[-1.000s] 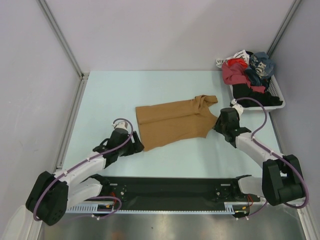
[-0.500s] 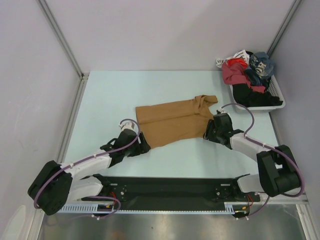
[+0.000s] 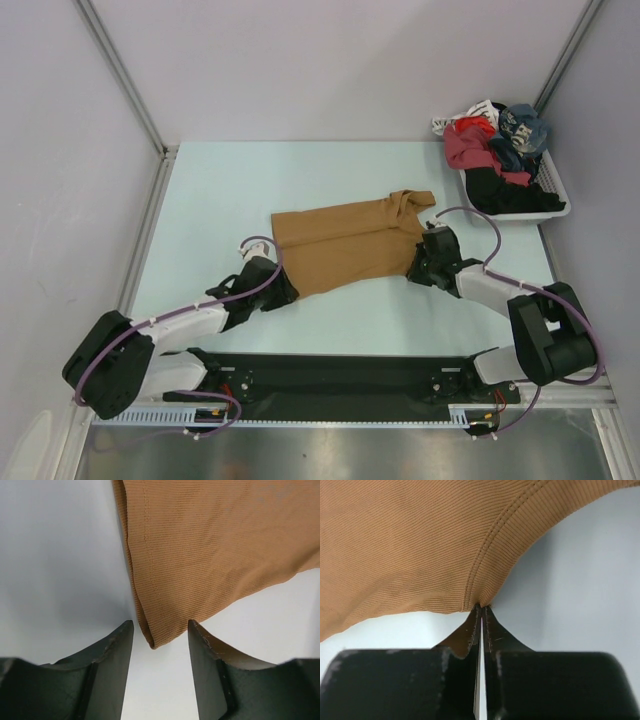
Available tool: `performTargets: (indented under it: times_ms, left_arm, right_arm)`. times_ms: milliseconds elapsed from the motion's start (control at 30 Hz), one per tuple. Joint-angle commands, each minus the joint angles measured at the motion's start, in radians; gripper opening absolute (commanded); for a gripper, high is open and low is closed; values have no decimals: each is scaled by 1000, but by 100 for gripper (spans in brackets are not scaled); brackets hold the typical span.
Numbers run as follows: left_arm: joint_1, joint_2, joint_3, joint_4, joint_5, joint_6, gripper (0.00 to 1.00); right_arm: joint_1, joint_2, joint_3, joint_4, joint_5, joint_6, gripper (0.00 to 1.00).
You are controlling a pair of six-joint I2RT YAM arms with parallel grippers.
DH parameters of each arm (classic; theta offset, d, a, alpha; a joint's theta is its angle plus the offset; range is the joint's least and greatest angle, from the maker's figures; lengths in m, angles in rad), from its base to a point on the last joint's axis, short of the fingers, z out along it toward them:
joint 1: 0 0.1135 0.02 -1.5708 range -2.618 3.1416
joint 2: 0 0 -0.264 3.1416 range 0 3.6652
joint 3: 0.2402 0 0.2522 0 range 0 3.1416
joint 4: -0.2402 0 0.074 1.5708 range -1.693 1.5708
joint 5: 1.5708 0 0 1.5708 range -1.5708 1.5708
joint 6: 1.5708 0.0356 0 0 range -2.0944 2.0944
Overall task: Fold and stack the tank tops
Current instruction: Fold the tank top
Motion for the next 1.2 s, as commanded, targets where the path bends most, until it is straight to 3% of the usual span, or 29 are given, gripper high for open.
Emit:
performTargets:
  times_ms: [0, 67, 200, 300, 367, 400, 833, 1000, 1167]
  left_arm:
    - [-8, 11, -8, -8, -17, -24, 53]
    - [-8, 17, -6, -8, -17, -17, 51]
    - [-12, 36, 0, 2, 1, -10, 30]
    - [-29, 28, -9, 6, -3, -23, 28]
    - [-40, 11, -26, 17, -3, -33, 17]
    - [-45, 7, -31, 20, -7, -34, 2]
    - [-49, -135, -84, -69, 46, -59, 0]
    - [-49, -171, -38, -143, 43, -40, 1]
    - [-42, -107, 66, -208, 30, -27, 0]
  right_arm:
    - [3, 3, 16, 14, -2, -21, 0]
    - [3, -17, 9, 8, -2, -22, 0]
    - [3, -54, 2, -9, 8, -28, 0]
    - [3, -73, -3, -16, 8, -31, 0]
    - [3, -83, -1, -27, 1, -34, 0]
    - [4, -91, -1, -41, -2, -36, 0]
    - [4, -238, 3, -180, 17, -59, 0]
    - [6, -237, 48, -208, 12, -79, 0]
    - [4, -168, 127, -223, -2, -113, 0]
